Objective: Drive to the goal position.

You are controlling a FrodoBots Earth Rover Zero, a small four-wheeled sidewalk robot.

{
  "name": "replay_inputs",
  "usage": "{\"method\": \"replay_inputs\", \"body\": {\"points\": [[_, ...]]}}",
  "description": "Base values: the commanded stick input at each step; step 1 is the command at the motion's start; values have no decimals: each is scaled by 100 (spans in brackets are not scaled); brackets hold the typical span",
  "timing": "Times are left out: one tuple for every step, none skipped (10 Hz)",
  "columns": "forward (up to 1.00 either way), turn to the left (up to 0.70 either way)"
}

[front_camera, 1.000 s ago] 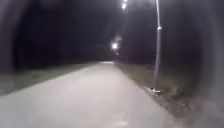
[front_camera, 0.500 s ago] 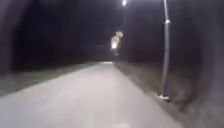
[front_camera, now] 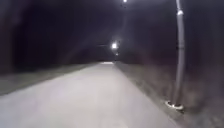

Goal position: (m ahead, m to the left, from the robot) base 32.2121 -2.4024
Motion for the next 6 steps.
{"method": "replay_inputs", "body": {"points": [[100,2],[100,25],[100,28],[100,13],[100,3],[100,0]]}}
